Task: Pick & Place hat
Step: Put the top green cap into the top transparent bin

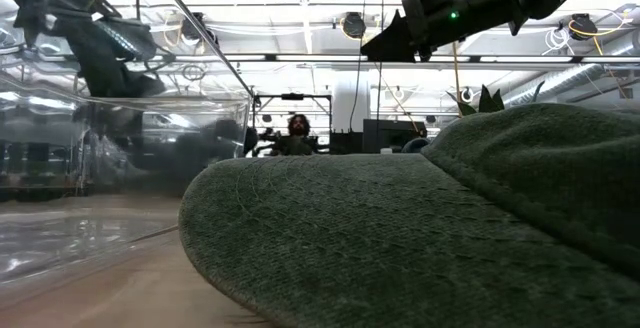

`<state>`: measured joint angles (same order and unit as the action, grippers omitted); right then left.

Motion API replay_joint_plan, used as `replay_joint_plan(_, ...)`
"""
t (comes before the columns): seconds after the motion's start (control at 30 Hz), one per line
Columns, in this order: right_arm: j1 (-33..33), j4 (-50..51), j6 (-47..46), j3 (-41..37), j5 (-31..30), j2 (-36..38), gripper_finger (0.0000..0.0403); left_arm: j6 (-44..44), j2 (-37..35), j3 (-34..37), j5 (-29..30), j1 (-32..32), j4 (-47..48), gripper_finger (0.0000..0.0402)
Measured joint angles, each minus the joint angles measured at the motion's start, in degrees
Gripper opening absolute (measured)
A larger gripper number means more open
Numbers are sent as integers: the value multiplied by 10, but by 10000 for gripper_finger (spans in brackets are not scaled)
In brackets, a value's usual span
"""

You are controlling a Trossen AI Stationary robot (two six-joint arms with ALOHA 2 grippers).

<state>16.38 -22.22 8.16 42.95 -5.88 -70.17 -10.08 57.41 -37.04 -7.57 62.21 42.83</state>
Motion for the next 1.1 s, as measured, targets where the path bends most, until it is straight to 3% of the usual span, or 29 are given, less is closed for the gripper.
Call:
replay_joint_plan(0.33,0,0,0,0,0,0,247,-6,-1,-19,3,-13,20,208)
replay_joint_plan(0.7,0,0,1,0,0,0,247,-1,-1,-107,2,-13,91,212)
replay_joint_plan(0.8,0,0,2,0,0,0,247,5,-2,-121,-13,-15,35,214)
replay_joint_plan(0.97,0,0,5,0,0,0,247,29,20,-120,-142,-40,-100,214)
replay_joint_plan(1.03,0,0,5,0,0,0,247,45,41,-120,-141,-68,-123,208)
replay_joint_plan(1.1,0,0,6,0,0,0,247,62,65,-120,-104,-101,-117,184)
